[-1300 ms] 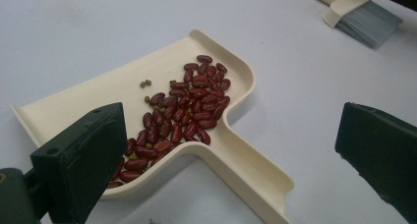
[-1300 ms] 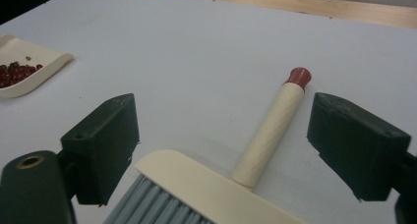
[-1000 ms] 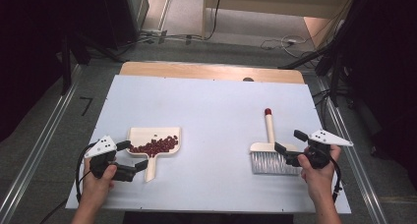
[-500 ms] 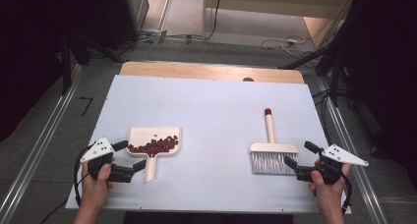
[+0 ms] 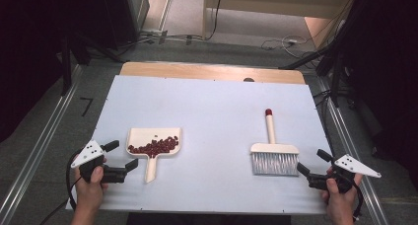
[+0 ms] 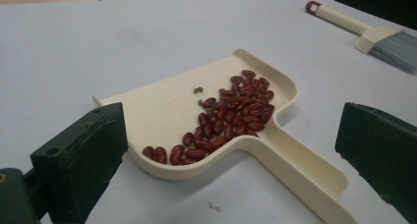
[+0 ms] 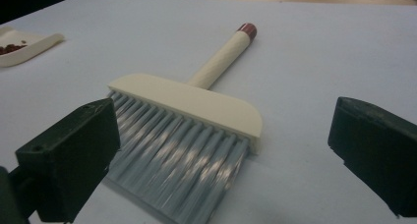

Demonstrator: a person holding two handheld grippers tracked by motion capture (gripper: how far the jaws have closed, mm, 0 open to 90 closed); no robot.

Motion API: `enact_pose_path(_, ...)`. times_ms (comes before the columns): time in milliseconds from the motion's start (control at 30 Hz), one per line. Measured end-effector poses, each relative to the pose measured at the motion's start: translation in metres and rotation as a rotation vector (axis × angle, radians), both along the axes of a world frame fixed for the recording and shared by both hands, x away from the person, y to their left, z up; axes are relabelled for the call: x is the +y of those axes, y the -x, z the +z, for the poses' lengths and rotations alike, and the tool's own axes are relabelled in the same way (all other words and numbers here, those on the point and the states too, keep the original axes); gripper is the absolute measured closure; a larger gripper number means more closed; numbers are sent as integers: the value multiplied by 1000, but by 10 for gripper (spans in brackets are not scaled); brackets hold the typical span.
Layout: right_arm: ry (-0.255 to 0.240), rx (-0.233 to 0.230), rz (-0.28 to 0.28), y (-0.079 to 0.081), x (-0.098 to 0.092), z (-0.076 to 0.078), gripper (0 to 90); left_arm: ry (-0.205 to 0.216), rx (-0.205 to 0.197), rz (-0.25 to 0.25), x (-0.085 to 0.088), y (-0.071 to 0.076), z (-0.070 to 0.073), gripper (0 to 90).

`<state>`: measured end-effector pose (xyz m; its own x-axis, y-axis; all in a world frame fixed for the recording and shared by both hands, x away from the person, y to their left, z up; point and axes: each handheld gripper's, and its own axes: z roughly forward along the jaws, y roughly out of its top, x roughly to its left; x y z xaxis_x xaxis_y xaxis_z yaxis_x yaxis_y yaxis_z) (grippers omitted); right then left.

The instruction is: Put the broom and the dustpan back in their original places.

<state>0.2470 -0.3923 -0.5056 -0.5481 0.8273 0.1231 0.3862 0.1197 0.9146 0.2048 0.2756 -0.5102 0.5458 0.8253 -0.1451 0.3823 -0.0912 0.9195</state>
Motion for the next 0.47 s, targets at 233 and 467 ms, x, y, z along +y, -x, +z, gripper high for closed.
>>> enact_pose_path(233,4,0,-22,0,4,-5,0,22,-28,1,1,0,-2,0)
enact_pose_path(467,5,7,-33,-1,4,-6,0,12,-24,1,-1,-1,-4,0)
